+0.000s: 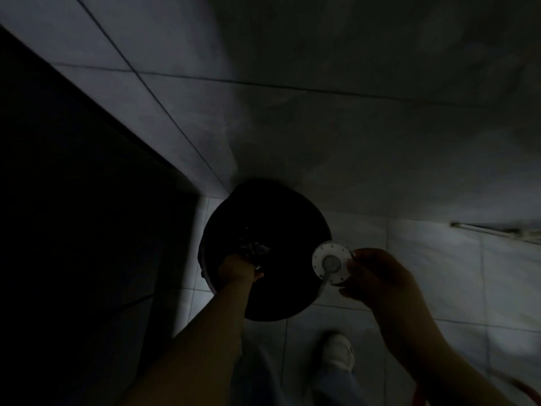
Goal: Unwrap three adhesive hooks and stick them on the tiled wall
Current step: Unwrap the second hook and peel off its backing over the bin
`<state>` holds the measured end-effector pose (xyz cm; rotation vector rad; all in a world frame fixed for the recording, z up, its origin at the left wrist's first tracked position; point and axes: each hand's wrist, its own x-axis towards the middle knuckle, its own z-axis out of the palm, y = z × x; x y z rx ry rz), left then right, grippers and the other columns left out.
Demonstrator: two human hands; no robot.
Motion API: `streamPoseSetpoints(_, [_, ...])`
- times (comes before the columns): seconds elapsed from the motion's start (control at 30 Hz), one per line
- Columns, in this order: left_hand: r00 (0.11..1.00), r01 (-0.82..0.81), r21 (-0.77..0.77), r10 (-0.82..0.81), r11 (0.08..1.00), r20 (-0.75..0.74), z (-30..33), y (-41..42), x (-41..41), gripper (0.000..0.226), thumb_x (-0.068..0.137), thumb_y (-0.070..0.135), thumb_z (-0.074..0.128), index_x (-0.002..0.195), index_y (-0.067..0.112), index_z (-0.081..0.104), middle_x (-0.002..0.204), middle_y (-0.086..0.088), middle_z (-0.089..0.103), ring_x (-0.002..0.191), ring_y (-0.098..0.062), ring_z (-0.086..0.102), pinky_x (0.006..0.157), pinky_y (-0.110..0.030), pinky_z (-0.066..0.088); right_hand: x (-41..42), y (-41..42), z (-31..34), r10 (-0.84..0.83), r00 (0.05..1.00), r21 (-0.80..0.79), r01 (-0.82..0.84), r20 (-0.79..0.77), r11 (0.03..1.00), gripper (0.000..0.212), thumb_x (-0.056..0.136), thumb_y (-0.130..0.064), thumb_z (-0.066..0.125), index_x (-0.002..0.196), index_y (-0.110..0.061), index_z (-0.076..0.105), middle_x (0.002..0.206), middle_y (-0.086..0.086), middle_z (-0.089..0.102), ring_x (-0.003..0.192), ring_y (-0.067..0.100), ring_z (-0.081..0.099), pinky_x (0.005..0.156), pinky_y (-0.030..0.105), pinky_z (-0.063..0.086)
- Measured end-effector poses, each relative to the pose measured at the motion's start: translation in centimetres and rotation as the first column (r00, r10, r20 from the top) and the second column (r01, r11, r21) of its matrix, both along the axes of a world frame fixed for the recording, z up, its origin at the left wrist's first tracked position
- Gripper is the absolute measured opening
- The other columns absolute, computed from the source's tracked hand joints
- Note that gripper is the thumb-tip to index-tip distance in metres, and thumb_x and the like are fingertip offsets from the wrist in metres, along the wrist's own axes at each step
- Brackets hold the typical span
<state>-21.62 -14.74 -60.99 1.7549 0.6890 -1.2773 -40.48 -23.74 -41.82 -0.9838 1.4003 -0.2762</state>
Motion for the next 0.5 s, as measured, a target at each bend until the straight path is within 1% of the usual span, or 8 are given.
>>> streamPoseSetpoints(0.07, [0.996, 0.068, 0.056, -0.065, 0.996, -0.061, -0.5, 0.3, 0.0, 0.045, 0.098, 0.026, 0.046, 0.138, 0.006, 0.041, 0.121, -0.021, 0.060, 0.077, -0.033, 0.062, 0.038, -0.028, 0.053, 0.3, 0.1, -0.3, -0.006, 1.000, 0.000, 0.006, 0.008, 1.000, 0.006, 0.091, -0.007, 0.054, 0.093, -0.005, 0.060, 0.093, 0.014, 0.067, 0.080, 0.026, 0.066, 0.070, 0.035, 0.054])
streamPoseSetpoints(0.17, [0.991, 0.037, 0.047, -0.031, 0.998, -0.127, -0.1, 0.4, -0.2, 0.053, 0.096, 0.034, 0.050, 0.142, 0.015, 0.034, 0.139, -0.019, 0.047, 0.116, -0.043, 0.054, 0.049, -0.039, 0.050, 0.6, 0.4, -0.2, -0.012, 0.999, 0.013, 0.012, 0.031, 1.000, 0.009, 0.091, -0.005, 0.053, 0.095, 0.000, 0.058, 0.093, 0.015, 0.066, 0.078, 0.027, 0.065, 0.068, 0.033, 0.054])
streamPoseSetpoints(0.23, [0.995, -0.007, 0.011, 0.008, 1.000, -0.096, 1.0, 0.3, -0.2, 0.044, 0.098, 0.028, 0.048, 0.138, 0.014, 0.038, 0.135, -0.017, 0.047, 0.121, -0.044, 0.049, 0.052, -0.038, 0.048, 0.5, 0.9, 0.2, -0.004, 1.000, 0.021, 0.003, 0.026, 1.000, 0.011, 0.091, -0.005, 0.052, 0.098, 0.002, 0.058, 0.095, 0.016, 0.066, 0.080, 0.029, 0.065, 0.070, 0.035, 0.054])
streamPoseSetpoints(0.27, [0.997, 0.036, -0.011, -0.037, 0.999, -0.070, 2.1, 0.0, -0.4, 0.034, 0.098, 0.020, 0.047, 0.131, 0.012, 0.045, 0.124, -0.016, 0.052, 0.115, -0.041, 0.054, 0.051, -0.036, 0.050, 0.4, 1.2, 0.4, 0.002, 1.000, 0.019, -0.003, 0.020, 1.000, 0.012, 0.091, -0.005, 0.053, 0.099, 0.001, 0.058, 0.096, 0.016, 0.066, 0.081, 0.030, 0.065, 0.071, 0.036, 0.054])
streamPoseSetpoints(0.33, [0.989, 0.144, -0.048, -0.146, 0.988, -0.039, 4.5, -0.2, -0.8, 0.012, 0.096, 0.005, 0.048, 0.105, 0.010, 0.054, 0.096, -0.010, 0.057, 0.088, -0.028, 0.062, 0.050, -0.031, 0.054, 0.4, 1.8, 1.2, 0.016, 1.000, 0.017, -0.016, 0.004, 1.000, 0.010, 0.091, -0.007, 0.053, 0.098, -0.003, 0.059, 0.097, 0.014, 0.066, 0.081, 0.029, 0.066, 0.071, 0.035, 0.054])
streamPoseSetpoints(0.37, [0.987, 0.148, -0.076, -0.152, 0.986, -0.051, 5.8, -0.3, -1.1, 0.009, 0.095, 0.002, 0.048, 0.096, 0.009, 0.055, 0.087, -0.009, 0.056, 0.076, -0.023, 0.059, 0.050, -0.028, 0.056, 0.4, 2.1, 1.5, 0.023, 1.000, 0.013, -0.023, -0.004, 1.000, 0.009, 0.091, -0.008, 0.053, 0.096, -0.006, 0.059, 0.097, 0.013, 0.066, 0.081, 0.027, 0.066, 0.070, 0.034, 0.054])
streamPoseSetpoints(0.43, [0.988, 0.103, -0.134, -0.117, 0.986, -0.105, 9.1, -0.3, -1.4, 0.006, 0.095, 0.006, 0.049, 0.098, 0.006, 0.055, 0.082, -0.008, 0.056, 0.069, -0.021, 0.058, 0.049, -0.022, 0.055, 0.6, 2.8, 2.2, 0.035, 0.999, -0.038, -0.036, -0.025, 0.999, 0.007, 0.091, -0.009, 0.053, 0.091, -0.012, 0.060, 0.094, 0.011, 0.067, 0.079, 0.024, 0.066, 0.067, 0.031, 0.053])
streamPoseSetpoints(0.5, [0.981, 0.120, -0.179, -0.144, 0.977, -0.127, 12.6, -0.2, -1.5, 0.016, 0.097, 0.015, 0.048, 0.095, 0.003, 0.058, 0.081, -0.009, 0.059, 0.071, -0.020, 0.059, 0.056, -0.024, 0.053, 0.8, 3.4, 2.7, 0.047, 0.996, -0.149, -0.057, -0.070, 0.987, 0.007, 0.091, -0.012, 0.056, 0.088, -0.016, 0.061, 0.088, 0.004, 0.068, 0.078, 0.020, 0.067, 0.063, 0.027, 0.051])
